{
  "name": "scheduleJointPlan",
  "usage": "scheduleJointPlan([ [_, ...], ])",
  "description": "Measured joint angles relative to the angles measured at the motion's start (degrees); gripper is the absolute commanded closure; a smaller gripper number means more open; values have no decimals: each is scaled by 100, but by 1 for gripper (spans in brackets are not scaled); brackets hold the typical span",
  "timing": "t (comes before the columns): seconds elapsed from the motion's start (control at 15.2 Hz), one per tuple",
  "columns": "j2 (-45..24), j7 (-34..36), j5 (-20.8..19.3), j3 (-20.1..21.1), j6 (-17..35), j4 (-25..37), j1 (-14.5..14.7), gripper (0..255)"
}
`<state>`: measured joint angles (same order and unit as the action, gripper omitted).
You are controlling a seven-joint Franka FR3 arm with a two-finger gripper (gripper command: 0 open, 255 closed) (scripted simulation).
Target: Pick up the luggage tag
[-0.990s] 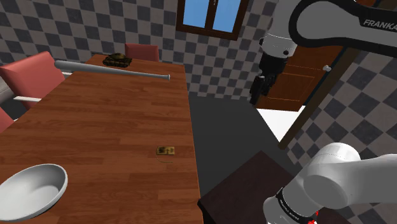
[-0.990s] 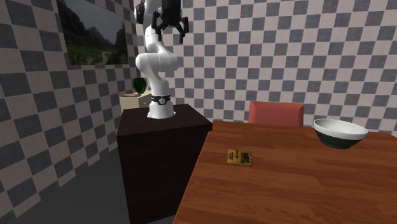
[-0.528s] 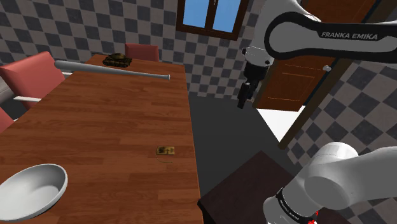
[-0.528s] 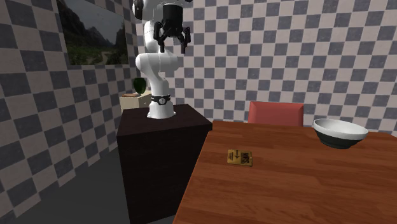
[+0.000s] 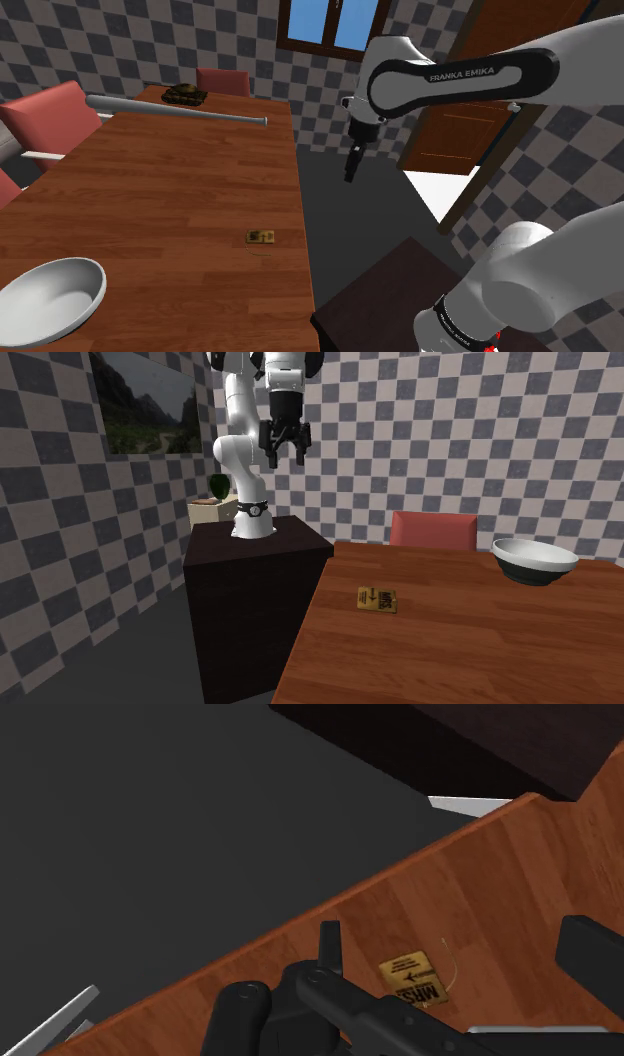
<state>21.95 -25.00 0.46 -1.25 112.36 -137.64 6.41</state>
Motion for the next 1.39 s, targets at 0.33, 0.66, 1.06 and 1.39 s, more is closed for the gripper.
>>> scheduleJointPlan([
  [0.33, -1072, -827, 186, -55, 728, 312, 229, 0],
  [0.66, -2113, -1666, 418, -9, 1264, 763, 401, 0],
  [1.06, -3357, -2591, 653, 200, 1706, 1495, 528, 0],
  [1.39, -4304, -3264, 731, 444, 1947, 2137, 600, 0],
])
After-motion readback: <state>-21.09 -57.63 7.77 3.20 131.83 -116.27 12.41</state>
